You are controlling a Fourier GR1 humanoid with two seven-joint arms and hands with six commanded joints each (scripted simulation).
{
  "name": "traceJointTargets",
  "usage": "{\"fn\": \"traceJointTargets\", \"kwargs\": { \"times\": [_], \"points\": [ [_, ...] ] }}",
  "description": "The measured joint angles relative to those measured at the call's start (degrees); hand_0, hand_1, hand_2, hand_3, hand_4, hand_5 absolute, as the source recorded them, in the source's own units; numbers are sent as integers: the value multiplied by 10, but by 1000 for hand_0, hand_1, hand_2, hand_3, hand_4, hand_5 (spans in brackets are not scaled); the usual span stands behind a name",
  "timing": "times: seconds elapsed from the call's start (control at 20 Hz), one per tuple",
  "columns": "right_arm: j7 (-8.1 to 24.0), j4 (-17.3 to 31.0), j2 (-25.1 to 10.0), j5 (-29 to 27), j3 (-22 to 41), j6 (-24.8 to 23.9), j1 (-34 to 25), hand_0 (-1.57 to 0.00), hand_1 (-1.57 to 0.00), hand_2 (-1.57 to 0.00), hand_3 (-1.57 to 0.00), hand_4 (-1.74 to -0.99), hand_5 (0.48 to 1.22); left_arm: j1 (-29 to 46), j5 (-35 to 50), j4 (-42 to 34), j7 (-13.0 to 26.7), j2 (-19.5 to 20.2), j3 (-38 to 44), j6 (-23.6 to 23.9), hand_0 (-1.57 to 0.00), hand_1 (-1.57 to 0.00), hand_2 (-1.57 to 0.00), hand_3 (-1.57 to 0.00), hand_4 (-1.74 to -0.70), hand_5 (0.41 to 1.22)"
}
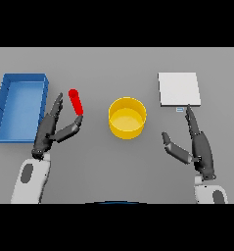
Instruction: Pick up the red beaker and tilt it to pour out 1 green nut into yellow bowl. Pick up the yellow bowl and place it on the metallic measuring scale.
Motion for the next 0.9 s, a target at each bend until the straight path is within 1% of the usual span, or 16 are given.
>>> {"fn": "traceJointTargets", "kwargs": {
  "times": [0.05,0.1,0.15,0.3,0.35,0.4,0.45,0.5,0.55,0.6,0.65,0.7,0.75,0.9],
  "points": [
    [4,7,5,1,2,-2,-5,1,1,1,1,-1280,634,-18,1,21,4,-2,3,-2,1,1,1,1,-1248,650],
    [-2,7,5,-1,1,0,-6,1,1,1,1,-1281,635,-34,3,46,0,-4,8,-1,1,1,1,1,-1255,660],
    [-9,2,6,6,6,-3,-2,1,1,1,1,-1278,634,-42,4,58,-13,0,14,0,1,1,1,1,-1262,668],
    [-6,6,1,7,2,-4,-7,1,1,1,1,-1267,635,-82,5,103,-29,-1,26,4,1,1,1,1,-1276,680],
    [-3,5,3,8,5,-3,-4,1,1,1,1,-1266,635,-93,5,119,-28,-1,29,4,1,1,1,1,-1280,682],
    [-7,4,1,3,2,-1,-1,1,1,1,1,-1269,638,-100,6,128,-30,-3,31,5,1,1,1,1,-1287,685],
    [3,7,1,2,-1,-3,-9,1,1,1,1,-1267,640,-116,4,142,-28,-3,33,6,1,1,1,1,-1292,688],
    [-2,10,-2,0,-4,-1,-5,1,1,1,1,-1270,642,-120,3,154,-35,-4,33,6,1,1,1,1,-1298,689],
    [1,11,0,0,-4,-3,-11,1,1,1,1,-1272,644,-131,2,160,-30,-2,35,7,1,1,1,1,-1298,691],
    [-10,11,4,3,0,-3,-5,1,1,1,1,-1271,646,-139,-6,176,-35,-7,31,11,1,1,1,1,-1297,690],
    [-4,13,5,7,0,-7,-10,1,1,1,1,-1267,644,-154,-5,194,-35,-7,36,13,1,1,1,1,-1293,686],
    [-4,11,2,5,-2,-6,-8,1,1,1,1,-1269,643,-163,-7,202,-34,-8,37,15,1,1,1,1,-1290,684],
    [-11,1,4,2,0,-4,0,1,1,1,1,-1269,642,-168,-6,208,-37,-5,39,13,1,1,1,1,-1289,683],
    [-4,4,3,-4,-4,-3,-1,1,1,1,1,-1268,639,-190,-1,232,-39,-4,49,13,1,1,1,1,-1297,686]
  ]
}}
